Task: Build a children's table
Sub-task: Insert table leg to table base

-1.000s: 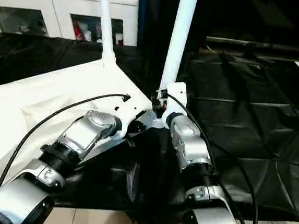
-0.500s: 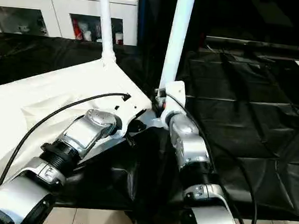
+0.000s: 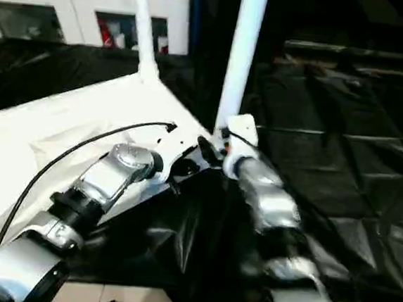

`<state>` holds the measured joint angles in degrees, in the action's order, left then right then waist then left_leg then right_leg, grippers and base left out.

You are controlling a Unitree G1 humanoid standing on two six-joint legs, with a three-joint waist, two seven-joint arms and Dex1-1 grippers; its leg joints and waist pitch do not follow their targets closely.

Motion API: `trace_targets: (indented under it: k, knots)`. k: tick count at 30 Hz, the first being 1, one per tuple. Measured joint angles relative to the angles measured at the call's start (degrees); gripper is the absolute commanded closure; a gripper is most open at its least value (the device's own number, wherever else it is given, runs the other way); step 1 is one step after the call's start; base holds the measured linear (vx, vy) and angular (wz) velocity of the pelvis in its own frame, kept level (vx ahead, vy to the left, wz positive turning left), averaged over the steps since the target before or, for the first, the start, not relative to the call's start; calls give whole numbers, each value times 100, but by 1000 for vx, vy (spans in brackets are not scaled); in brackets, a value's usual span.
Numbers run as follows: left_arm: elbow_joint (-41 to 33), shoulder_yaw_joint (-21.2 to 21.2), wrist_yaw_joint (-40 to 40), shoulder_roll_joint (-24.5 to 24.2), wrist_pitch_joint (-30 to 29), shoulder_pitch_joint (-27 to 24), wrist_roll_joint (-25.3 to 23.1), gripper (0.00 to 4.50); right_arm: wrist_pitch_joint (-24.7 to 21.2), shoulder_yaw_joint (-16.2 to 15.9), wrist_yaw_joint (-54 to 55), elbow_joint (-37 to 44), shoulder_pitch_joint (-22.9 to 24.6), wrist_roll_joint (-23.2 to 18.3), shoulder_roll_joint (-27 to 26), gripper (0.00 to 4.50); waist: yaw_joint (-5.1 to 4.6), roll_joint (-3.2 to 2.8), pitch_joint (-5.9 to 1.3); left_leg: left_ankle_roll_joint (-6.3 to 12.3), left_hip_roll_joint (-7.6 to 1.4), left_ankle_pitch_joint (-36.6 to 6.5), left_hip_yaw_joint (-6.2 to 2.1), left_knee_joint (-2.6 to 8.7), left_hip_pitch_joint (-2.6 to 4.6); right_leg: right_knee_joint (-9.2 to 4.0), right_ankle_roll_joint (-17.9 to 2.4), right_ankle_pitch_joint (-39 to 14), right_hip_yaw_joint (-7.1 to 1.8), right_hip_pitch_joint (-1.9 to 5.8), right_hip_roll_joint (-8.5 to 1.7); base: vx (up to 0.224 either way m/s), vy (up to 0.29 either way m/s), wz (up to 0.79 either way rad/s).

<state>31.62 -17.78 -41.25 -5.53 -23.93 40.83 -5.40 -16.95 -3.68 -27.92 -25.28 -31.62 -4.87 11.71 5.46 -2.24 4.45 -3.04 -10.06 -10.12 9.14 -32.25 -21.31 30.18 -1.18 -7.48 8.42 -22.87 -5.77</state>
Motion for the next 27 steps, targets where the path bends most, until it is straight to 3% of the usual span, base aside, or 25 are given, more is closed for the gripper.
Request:
trace_targets:
  k: [2,7,14,27]
  knots:
    - [-219,-24,-201,-146,132,-136,16,450,-113,-110,-461,327,128,-30,338,12,81,12,-4,20,8,-14,37,-16,-14,149,-17,-35,-73,-88,-10,74,-39,4]
    - [-686,-97,-726,-471,309,-427,129,450,-123,-224,-1359,868,430,-188,887,12,268,23,-12,44,-5,-25,45,-45,-79,347,-74,-152,-109,-226,2,22,-20,0]
    - [-1348,-348,-1602,-953,505,-924,362,450,-103,-376,-2344,1411,691,-422,1476,12,355,23,-12,27,-73,-24,52,-155,-64,394,-62,-149,-114,-211,42,0,0,0]
    - [-1458,-390,-1881,-1133,503,-995,405,450,-104,-697,-3042,1572,739,-415,1822,12,334,54,-27,-39,-75,-6,68,-211,-74,392,-33,-90,-146,-201,42,-4,1,0]
